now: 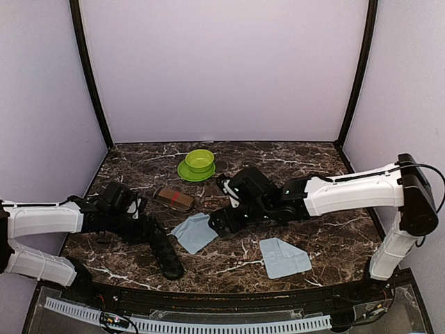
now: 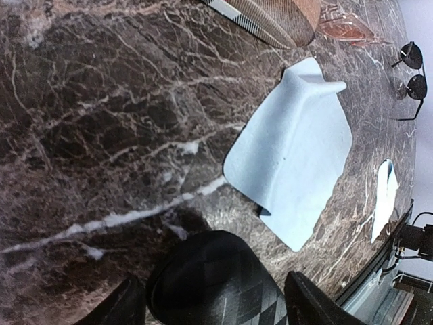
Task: Organize the sunglasses
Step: Move the sunglasses case to the corner of the board.
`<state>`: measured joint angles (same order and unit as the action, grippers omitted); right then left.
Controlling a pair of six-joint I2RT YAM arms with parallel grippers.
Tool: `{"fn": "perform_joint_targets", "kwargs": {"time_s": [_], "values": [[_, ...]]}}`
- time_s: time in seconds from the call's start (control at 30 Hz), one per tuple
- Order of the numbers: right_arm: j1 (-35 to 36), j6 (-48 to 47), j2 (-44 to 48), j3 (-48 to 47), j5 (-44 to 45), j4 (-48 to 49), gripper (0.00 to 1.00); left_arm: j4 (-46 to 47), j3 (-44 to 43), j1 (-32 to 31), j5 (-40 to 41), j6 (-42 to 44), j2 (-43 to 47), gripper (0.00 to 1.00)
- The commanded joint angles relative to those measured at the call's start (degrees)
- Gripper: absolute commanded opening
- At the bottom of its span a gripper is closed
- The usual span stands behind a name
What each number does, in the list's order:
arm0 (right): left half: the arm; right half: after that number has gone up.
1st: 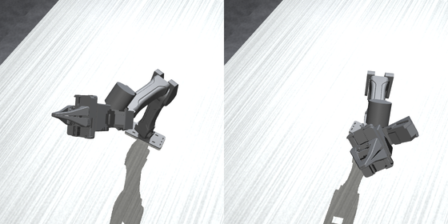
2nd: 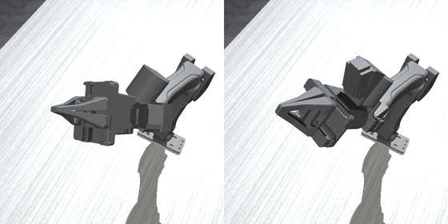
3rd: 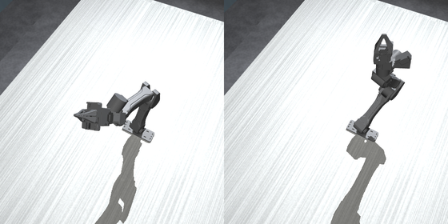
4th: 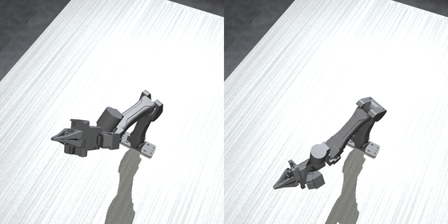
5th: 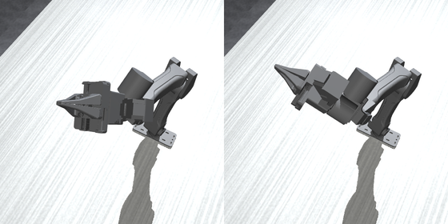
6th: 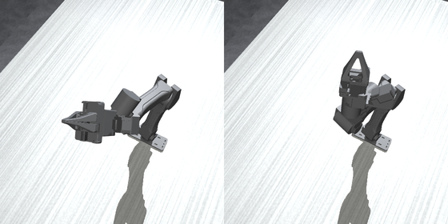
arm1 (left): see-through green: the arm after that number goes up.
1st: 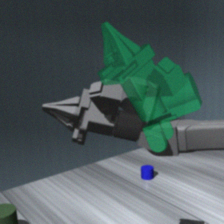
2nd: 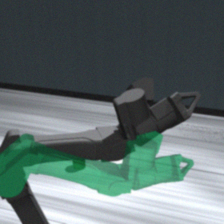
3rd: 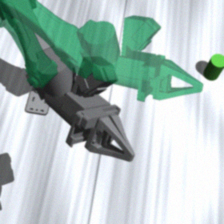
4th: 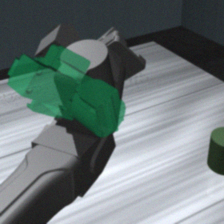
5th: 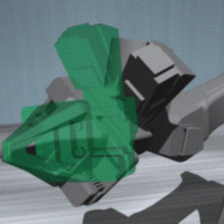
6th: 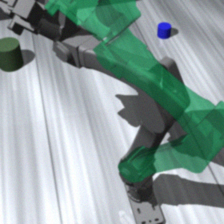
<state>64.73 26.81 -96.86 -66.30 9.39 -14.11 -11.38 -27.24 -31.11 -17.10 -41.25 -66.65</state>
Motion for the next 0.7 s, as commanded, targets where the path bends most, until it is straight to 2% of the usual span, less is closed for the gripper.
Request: {"fn": "perform_joint_targets", "kwargs": {"time_s": [0.0, 0.23, 0.47, 0.53, 0.67], "values": [[-0.04, 1.63, -0.92, -2.33, -4.5, 1.05, 1.0, -3.21, -0.48, -2.03, -4.03, -3.23, 0.39, 0.72], [0.66, 6.18, -2.45, -0.92, -11.31, 4.86, 1.0, -3.67, -0.11, -8.11, -6.94, -6.45, 1.69, 0.69], [5.96, 3.46, -5.56, -3.44, -11.32, 1.45, 1.0, -4.36, 1.31, -9.84, -11.43, -6.32, 3.62, 0.57], [8.22, 2.33, -6.75, -4.79, -10.58, -0.51, 1.0, -6.17, 1.45, -9.82, -10.17, -5.78, 5.99, 0.58], [12.46, 1.96, -9.83, -8.3, -8.87, -3.44, 1.0, -13.29, -0.41, -9.87, -0.41, -5.27, 12.6, 0.73]]}}
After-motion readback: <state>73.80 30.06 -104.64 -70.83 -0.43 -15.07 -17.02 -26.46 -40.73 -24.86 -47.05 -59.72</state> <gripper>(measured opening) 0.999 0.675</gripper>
